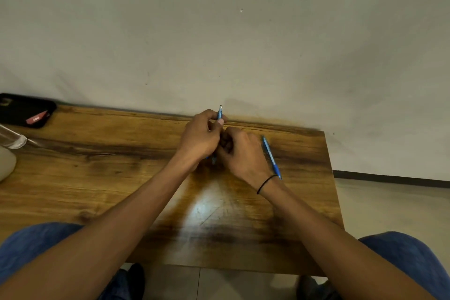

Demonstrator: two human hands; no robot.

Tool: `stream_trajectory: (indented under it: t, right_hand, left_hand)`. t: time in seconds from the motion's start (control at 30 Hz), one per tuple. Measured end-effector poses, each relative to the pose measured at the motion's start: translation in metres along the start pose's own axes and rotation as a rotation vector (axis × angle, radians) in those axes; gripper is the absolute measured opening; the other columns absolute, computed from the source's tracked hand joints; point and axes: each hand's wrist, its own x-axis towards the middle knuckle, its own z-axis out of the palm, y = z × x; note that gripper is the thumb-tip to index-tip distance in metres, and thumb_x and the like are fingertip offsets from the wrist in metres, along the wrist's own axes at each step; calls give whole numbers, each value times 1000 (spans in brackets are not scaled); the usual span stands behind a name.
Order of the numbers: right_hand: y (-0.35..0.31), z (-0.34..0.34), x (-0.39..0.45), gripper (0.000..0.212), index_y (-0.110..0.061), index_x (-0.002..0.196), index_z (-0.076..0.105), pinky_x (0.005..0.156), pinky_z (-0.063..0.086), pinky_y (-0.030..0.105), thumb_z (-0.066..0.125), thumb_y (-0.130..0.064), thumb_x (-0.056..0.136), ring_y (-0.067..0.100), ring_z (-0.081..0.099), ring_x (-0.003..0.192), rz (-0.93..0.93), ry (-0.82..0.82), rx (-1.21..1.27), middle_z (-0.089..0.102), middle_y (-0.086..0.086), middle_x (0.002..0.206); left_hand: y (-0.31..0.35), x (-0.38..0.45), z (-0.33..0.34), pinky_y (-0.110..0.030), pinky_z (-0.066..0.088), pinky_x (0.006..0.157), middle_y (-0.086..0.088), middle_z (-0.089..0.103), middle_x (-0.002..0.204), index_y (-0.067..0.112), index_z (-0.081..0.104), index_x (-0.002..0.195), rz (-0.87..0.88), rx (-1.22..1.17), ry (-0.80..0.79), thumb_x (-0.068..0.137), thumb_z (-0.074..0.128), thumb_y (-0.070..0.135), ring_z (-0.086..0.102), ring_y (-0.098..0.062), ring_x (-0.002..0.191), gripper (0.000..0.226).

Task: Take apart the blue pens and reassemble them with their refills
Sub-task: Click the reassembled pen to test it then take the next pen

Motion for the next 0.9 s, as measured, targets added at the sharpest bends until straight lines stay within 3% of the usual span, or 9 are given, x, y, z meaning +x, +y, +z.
stream_trajectory:
  t: [0.1, 0.2, 0.33, 0.43, 0.6, 0.7, 0.9]
  right_hand:
    - [3, -19, 12, 14, -16, 80, 65, 57, 54, 37, 66, -18, 94, 17, 67, 63, 30, 97, 141, 69, -3, 68]
    - [10, -42, 22, 7, -6, 100, 71, 59, 62, 35, 64, -9, 100, 19, 74, 69, 117, 179, 440, 75, 11, 80]
    - [11, -52, 24, 18, 8, 115, 68, 60, 62, 30, 62, -4, 103, 20, 73, 74, 124, 113, 781, 73, 28, 92]
    - [11, -48, 25, 16, 14, 107, 69, 61, 61, 28, 63, 0, 101, 16, 72, 71, 94, 72, 790, 71, 20, 85]
    - [13, -47, 24, 15, 14, 104, 69, 62, 62, 27, 62, 1, 101, 15, 73, 70, 75, 13, 755, 72, 19, 84]
    - [12, -47, 23, 13, 12, 100, 69, 62, 61, 25, 62, 2, 102, 15, 73, 68, 54, 41, 743, 72, 19, 84]
    - [6, -43, 17, 15, 16, 96, 63, 63, 62, 30, 59, 3, 102, 26, 67, 73, 41, 141, 795, 65, 25, 85]
  left_hand:
    - [2, 0, -2, -46, 60, 88, 9, 67, 96, 30, 67, 117, 16, -72, -17, 112, 46, 25, 67, -11, 89, 22]
    - [6, -4, 1, -36, 52, 76, 13, 60, 99, 31, 62, 117, 84, -45, -40, 114, 41, 30, 57, -8, 87, 22]
    - [6, -13, 12, -33, 36, 57, 5, 57, 76, 18, 59, 107, 231, 137, -64, 113, 41, 38, 53, -12, 66, 27]
    - [4, -15, 13, -34, 31, 54, 6, 56, 69, 16, 59, 103, 284, 257, -65, 114, 38, 38, 54, -11, 61, 32]
    - [3, -16, 14, -30, 35, 55, 8, 63, 75, 23, 60, 103, 312, 337, -37, 114, 35, 40, 60, -8, 67, 32]
    - [4, -17, 14, -31, 37, 55, 4, 66, 74, 22, 64, 101, 321, 351, -17, 114, 35, 42, 63, -12, 65, 38]
    - [10, -17, 11, -30, 29, 51, 6, 54, 57, 22, 71, 92, 313, 316, -46, 113, 35, 46, 52, -7, 51, 48]
